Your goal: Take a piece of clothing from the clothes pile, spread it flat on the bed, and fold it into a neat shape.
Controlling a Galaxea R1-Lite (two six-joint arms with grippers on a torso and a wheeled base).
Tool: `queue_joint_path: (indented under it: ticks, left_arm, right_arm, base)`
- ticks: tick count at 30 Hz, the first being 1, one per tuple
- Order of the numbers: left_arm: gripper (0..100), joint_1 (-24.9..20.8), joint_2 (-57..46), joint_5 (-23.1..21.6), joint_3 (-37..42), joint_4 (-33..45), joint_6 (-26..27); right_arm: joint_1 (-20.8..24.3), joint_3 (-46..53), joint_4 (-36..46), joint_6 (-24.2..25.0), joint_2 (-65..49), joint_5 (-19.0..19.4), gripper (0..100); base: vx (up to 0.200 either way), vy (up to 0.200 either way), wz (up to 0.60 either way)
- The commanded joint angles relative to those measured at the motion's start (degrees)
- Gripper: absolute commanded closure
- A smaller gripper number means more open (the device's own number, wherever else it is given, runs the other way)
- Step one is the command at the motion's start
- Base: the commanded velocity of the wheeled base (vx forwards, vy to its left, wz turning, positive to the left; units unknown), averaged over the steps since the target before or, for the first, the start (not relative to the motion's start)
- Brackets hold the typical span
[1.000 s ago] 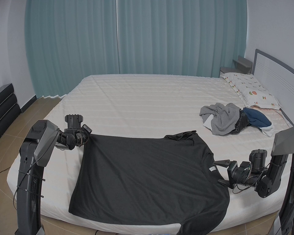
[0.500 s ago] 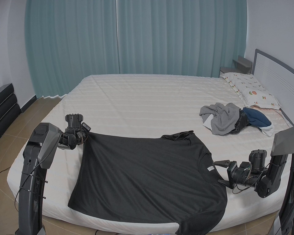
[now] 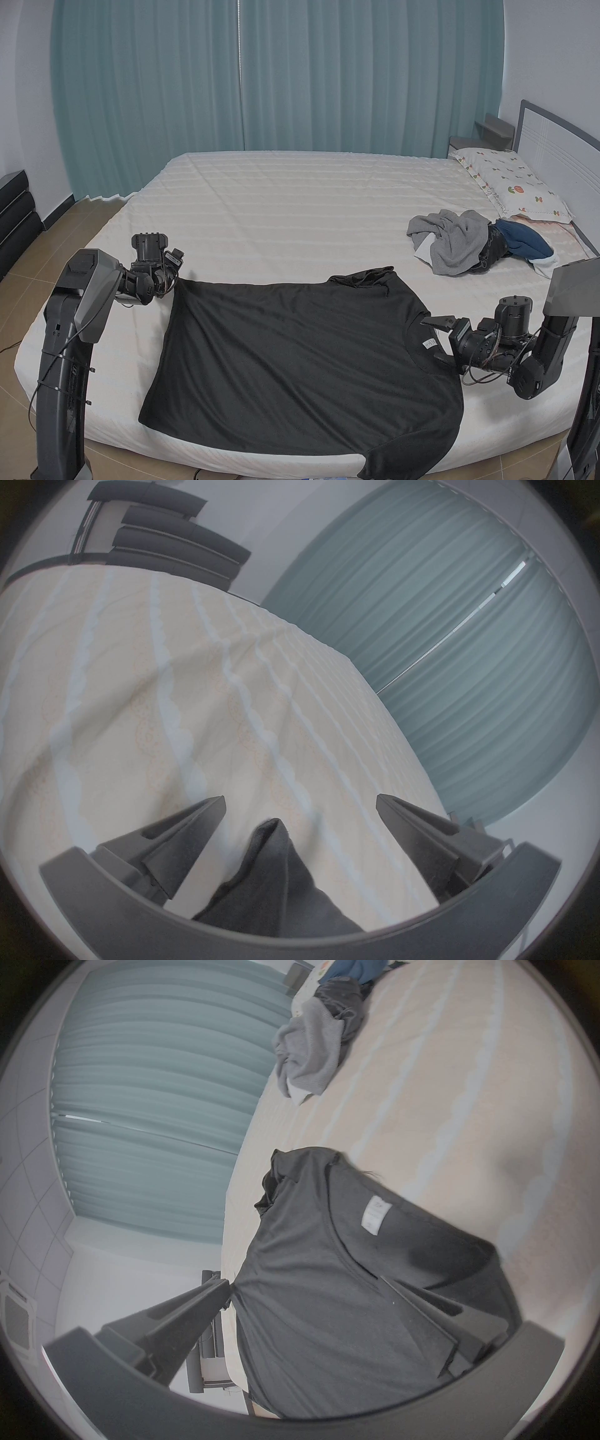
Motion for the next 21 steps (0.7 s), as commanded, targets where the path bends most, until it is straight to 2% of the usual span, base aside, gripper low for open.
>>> queue_joint_path:
  ticks: [1, 4, 9, 11, 14, 21]
  left_arm:
    - [0, 1.38, -5.55, -4.40, 4.78, 0.14, -2.35]
    - [0, 2.61, -7.31, -6.77, 6.81, 0.14, -3.75]
    - [0, 3.58, -10.48, -13.19, 11.90, 0.23, -7.53]
    - [0, 4.02, -12.50, -16.26, 15.59, 0.05, -7.80]
    - [0, 4.02, -13.90, -18.81, 18.85, -0.13, -7.80]
    - [0, 3.84, -13.90, -19.34, 19.46, -0.30, -7.71]
  right_arm:
    - [2.05, -9.96, 7.34, -1.21, 0.91, -0.60, 0]
    - [1.70, -20.41, 17.89, -1.65, 1.08, -1.31, 0]
    - [2.84, -39.40, 34.32, -2.00, 4.51, -6.58, 0]
    - [5.03, -47.05, 41.27, -2.18, 7.59, -9.04, 0]
    - [6.70, -54.08, 46.10, -4.11, 12.42, -11.41, 0]
    - [6.53, -66.82, 51.55, -12.02, 21.12, -15.55, 0]
  base:
    - [0.000, 0.000, 0.00]
    - [0.000, 0.000, 0.00]
    - [0.000, 0.000, 0.00]
    - [0.000, 0.000, 0.00]
    - [0.000, 0.000, 0.00]
    - [0.000, 0.000, 0.00]
